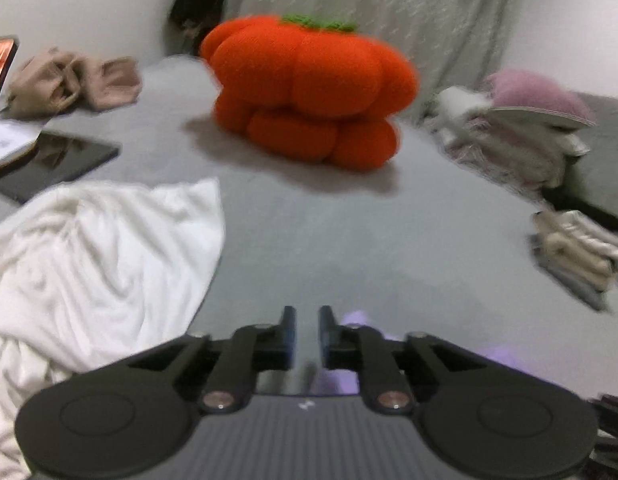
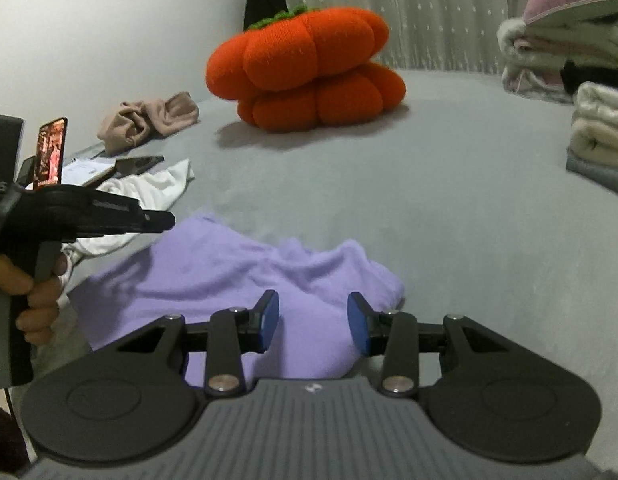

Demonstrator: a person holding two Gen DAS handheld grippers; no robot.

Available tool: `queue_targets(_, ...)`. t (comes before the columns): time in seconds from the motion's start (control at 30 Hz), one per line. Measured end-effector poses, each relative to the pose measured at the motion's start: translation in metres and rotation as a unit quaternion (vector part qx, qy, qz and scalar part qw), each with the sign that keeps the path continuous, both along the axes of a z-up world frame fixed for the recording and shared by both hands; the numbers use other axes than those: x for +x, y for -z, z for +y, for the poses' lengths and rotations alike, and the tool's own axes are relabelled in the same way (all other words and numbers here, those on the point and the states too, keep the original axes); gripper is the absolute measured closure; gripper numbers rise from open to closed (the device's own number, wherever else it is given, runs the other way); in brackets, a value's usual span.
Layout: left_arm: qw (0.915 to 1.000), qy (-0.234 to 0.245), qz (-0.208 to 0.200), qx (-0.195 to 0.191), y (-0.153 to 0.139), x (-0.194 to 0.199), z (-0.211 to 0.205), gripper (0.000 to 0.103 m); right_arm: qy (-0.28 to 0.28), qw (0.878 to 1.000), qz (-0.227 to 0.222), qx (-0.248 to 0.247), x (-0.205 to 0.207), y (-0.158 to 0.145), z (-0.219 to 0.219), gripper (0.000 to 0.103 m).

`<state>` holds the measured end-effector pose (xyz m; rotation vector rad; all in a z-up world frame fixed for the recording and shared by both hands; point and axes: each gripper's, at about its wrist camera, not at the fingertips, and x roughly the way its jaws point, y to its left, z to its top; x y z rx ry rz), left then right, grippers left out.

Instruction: Fold clothes

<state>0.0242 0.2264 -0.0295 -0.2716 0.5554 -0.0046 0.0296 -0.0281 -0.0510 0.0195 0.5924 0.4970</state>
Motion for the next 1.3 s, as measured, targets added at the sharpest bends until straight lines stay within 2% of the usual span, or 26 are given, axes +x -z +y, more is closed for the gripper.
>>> queue_targets(0.07,0.9990,0.038,-0.018,0.012,-0.005,-0.002,-0.008,0.072,-0.005,1.000,-0.006,0.002,0.001,-0.003,0.003,0.060)
queue_targets(0.13,0.9963,0.076,-0.013,0.039,-0.004,0.002,-0.022,0.072,-0.008,1.000,-0.007,0.000,0.002,-0.003,0.008,0.060)
queue_targets(0.23,0.9929,0.093,0.002,0.074,0.003,0.012,-0.036,0.072,-0.010,1.000,-0.003,-0.003,0.003,0.001,0.014,0.060)
queue_targets(0.3,0.9919,0.110,0.008,0.063,0.007,0.019,-0.038,0.074,-0.014,1.000,-0.005,-0.009,0.001,0.003,0.017,0.060)
queue_targets(0.33,0.9905,0.128,0.011,0.048,0.007,0.020,-0.039,0.078,-0.017,1.000,-0.008,-0.013,0.000,0.004,0.018,0.060)
queue_targets(0.37,0.9881,0.149,0.014,0.035,0.007,0.023,-0.040,0.091,-0.018,1.000,-0.011,-0.016,0.000,0.005,0.018,0.060)
queue_targets(0.4,0.9853,0.168,0.018,0.025,0.008,0.026,-0.041,0.098,-0.020,1.000,-0.014,-0.019,-0.001,0.005,0.019,0.060)
queue_targets(0.43,0.9828,0.182,0.023,0.021,0.009,0.028,-0.043,0.098,-0.021,0.999,-0.016,-0.020,0.000,0.005,0.019,0.060)
queue_targets(0.5,0.9819,0.184,0.030,0.035,0.015,0.033,-0.048,0.098,-0.024,0.999,-0.018,-0.020,0.001,0.006,0.018,0.060)
queue_targets(0.6,0.9853,0.144,0.034,0.085,0.032,0.040,-0.046,0.100,-0.036,0.998,-0.016,-0.047,0.003,0.015,0.018,0.063)
queue_targets(0.67,0.9870,0.130,0.023,0.092,0.038,0.038,-0.039,0.100,-0.043,0.997,-0.017,-0.056,-0.001,0.020,0.011,0.065)
queue_targets(0.83,0.9883,0.089,0.011,0.123,0.032,0.027,-0.032,0.100,-0.052,0.997,-0.018,-0.051,-0.014,0.024,-0.012,0.065)
queue_targets(0.87,0.9890,0.081,0.010,0.124,0.029,0.024,-0.029,0.098,-0.050,0.997,-0.017,-0.048,-0.014,0.023,-0.014,0.065)
queue_targets(0.9,0.9896,0.072,0.008,0.124,0.026,0.020,-0.026,0.086,-0.048,0.998,-0.017,-0.047,-0.016,0.022,-0.015,0.065)
queue_targets(0.97,0.9906,0.061,0.001,0.122,0.019,0.014,-0.021,0.077,-0.044,0.998,-0.017,-0.047,-0.018,0.019,-0.016,0.063)
queue_targets(1.07,0.9902,0.083,-0.025,0.110,0.009,0.003,-0.020,0.076,-0.042,0.998,-0.012,-0.036,-0.017,0.010,-0.018,0.063)
queue_targets(1.17,0.9859,0.130,-0.051,0.093,0.003,-0.010,-0.029,0.076,-0.040,0.999,-0.015,-0.019,-0.010,0.003,-0.018,0.063)
queue_targets(1.23,0.9790,0.171,-0.062,0.093,0.004,-0.019,-0.039,0.076,-0.040,0.999,-0.012,-0.007,-0.003,0.002,-0.016,0.075)
queue_targets(1.3,0.9714,0.207,-0.066,0.096,0.008,-0.028,-0.049,0.076,-0.041,0.999,-0.006,-0.002,0.005,0.004,-0.011,0.082)
